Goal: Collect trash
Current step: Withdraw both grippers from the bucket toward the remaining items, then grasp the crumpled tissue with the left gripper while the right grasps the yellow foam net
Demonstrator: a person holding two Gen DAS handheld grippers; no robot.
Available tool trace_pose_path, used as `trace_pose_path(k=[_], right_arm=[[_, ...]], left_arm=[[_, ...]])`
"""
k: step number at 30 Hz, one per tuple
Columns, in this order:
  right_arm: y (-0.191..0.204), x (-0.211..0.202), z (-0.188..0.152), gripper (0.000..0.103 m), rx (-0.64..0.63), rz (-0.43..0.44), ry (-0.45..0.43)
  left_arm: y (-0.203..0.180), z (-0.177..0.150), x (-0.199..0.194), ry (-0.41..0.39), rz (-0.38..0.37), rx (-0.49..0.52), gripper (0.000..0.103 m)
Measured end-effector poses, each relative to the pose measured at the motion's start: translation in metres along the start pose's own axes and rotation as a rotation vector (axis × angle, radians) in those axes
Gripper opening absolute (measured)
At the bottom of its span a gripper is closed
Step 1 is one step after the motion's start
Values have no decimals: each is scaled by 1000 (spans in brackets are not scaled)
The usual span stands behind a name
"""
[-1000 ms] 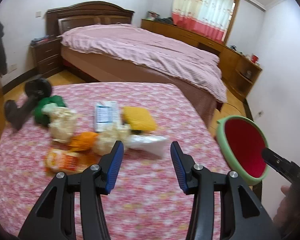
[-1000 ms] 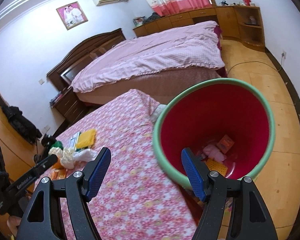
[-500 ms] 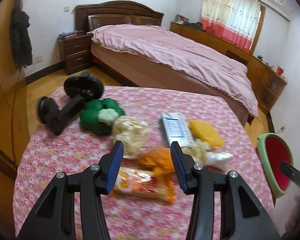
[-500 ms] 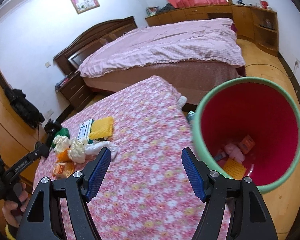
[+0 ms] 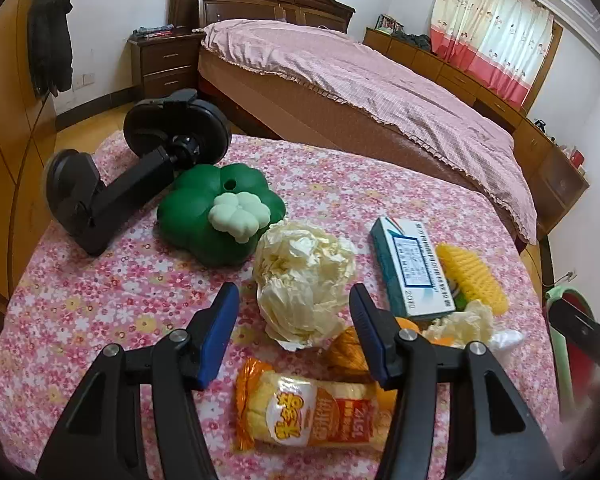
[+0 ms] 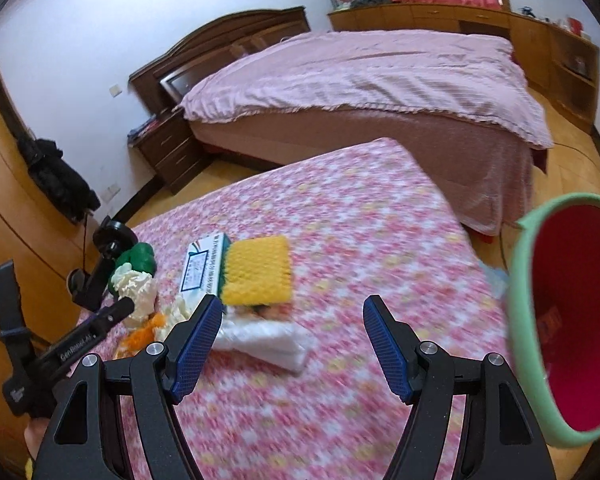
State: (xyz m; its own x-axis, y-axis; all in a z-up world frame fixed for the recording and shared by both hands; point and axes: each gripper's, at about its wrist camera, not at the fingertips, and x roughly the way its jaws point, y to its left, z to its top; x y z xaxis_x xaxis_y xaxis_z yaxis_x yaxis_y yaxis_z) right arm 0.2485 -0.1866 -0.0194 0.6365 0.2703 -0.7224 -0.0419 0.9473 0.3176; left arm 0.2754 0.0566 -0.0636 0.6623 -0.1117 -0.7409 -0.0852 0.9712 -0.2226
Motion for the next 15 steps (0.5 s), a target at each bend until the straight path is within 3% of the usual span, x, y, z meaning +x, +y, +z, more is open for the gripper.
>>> trace_pose_path(k=[9,13,15], right_arm=[[15,56,10,74,-35,-1,40],[16,70,9,56,-44,8,69],[18,73,6,50,-50,15,68]], left_arm=[[3,-2,15,-2,-17,7,57],[3,-2,20,14,-41,5,57],[2,-3,21,14,-55,4,49]])
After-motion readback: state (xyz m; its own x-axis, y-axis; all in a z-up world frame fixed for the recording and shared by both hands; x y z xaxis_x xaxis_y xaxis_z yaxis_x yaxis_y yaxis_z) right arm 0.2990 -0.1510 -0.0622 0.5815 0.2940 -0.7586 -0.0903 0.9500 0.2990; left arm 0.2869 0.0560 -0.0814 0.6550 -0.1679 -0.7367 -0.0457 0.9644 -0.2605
